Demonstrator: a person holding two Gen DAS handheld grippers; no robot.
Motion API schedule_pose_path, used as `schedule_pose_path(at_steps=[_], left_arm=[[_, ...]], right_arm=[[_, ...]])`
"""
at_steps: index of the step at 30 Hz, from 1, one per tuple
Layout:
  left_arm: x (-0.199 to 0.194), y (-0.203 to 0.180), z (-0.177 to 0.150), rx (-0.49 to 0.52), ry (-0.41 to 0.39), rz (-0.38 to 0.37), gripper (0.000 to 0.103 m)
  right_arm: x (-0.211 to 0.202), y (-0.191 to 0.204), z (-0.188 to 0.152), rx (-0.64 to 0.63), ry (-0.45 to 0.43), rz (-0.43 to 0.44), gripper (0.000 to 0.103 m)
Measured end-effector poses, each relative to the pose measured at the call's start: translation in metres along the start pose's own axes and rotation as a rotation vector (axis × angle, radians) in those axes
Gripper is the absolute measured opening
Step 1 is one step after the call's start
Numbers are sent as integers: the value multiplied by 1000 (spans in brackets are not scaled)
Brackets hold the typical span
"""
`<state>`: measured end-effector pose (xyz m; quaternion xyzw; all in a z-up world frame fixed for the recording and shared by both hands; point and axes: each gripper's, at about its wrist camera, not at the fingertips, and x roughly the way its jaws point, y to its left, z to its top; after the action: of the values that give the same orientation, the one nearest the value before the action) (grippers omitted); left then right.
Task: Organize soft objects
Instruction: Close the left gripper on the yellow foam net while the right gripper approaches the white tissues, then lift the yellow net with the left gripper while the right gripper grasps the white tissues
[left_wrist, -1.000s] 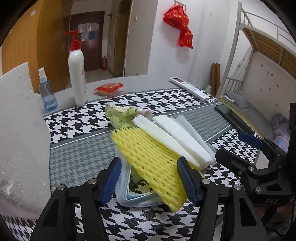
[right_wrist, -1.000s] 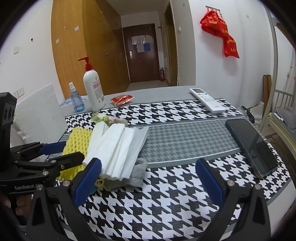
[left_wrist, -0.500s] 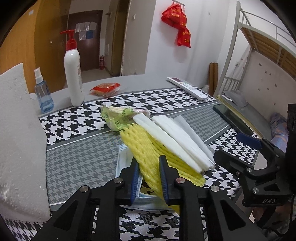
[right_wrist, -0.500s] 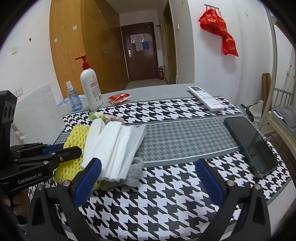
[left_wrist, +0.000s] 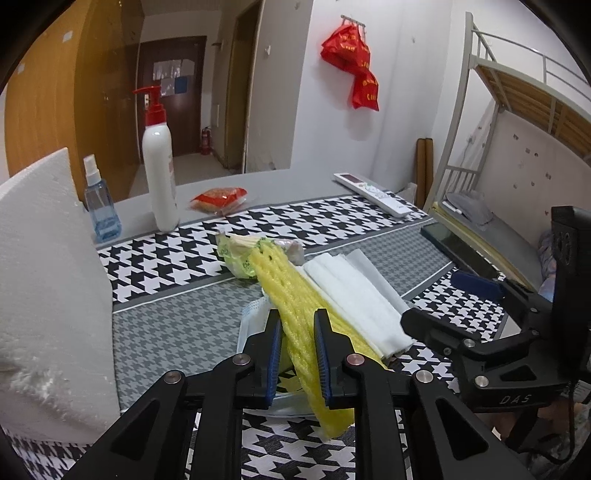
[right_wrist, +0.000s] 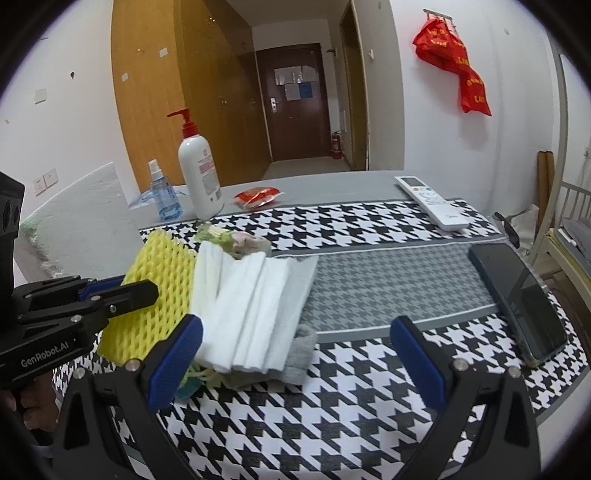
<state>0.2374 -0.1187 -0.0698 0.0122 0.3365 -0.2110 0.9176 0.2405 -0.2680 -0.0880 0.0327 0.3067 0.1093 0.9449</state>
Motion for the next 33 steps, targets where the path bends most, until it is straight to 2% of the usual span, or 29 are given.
schedule_pose_path(at_steps=[11,24,25,27,31,33], left_arm=[[-24,16,1,-29,-52,65,16],[-22,24,-10,-31,-24,109,16],[-21,24,-10,-31,-23,109,16],[-20,24,-11,-25,-17,116,17],[-16,23,-14,-11,1,131,21],[-13,22,-16,-9,11,133,31]], right_arm=[[8,17,8,-40,6,54,103],[31,26,9,-56,85,102,102],[32,27,8,-58,90,101,101],[34,27,8,-61,98,105,88],[39,28,6,-73,125,102,78],[41,29,5,-78,133,102,76]])
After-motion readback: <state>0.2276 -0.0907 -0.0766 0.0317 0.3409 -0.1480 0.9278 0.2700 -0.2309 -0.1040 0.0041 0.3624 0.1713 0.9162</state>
